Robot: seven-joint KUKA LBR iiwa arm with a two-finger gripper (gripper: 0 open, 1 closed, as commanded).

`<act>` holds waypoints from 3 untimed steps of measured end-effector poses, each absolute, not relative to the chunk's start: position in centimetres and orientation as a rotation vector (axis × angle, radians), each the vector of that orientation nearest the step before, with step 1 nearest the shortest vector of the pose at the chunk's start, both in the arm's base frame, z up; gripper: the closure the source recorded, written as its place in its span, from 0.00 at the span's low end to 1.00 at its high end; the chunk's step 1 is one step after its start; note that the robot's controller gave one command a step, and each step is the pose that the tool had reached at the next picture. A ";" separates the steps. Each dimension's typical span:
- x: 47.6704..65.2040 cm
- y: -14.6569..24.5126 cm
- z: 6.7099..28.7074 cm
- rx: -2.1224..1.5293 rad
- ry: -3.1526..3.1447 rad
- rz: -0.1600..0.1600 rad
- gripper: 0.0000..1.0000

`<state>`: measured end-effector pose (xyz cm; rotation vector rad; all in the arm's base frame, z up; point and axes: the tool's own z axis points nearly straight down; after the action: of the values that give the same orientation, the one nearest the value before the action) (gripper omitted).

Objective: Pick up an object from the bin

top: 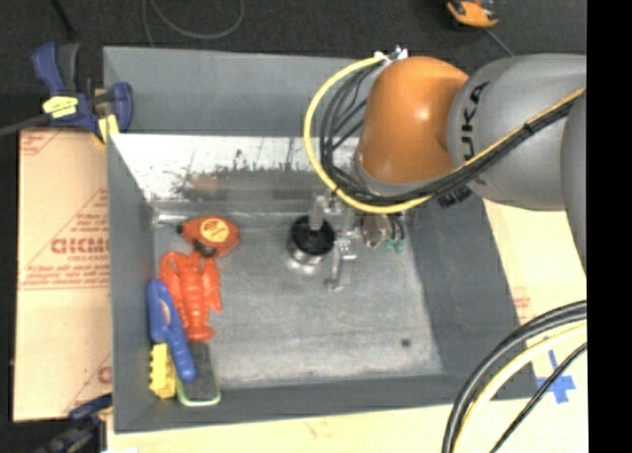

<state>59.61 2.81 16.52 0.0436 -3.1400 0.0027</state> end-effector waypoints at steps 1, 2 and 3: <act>59.9 2.4 14.5 0.064 -3.148 0.000 0.00; 62.6 0.2 12.3 0.076 -3.146 0.002 0.00; 63.1 1.1 9.6 -0.319 -3.136 0.003 1.00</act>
Offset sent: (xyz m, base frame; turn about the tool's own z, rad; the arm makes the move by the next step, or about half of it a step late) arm 0.0498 -0.0391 -0.0577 -0.0257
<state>63.14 1.09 9.62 -0.3192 -3.1359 0.0030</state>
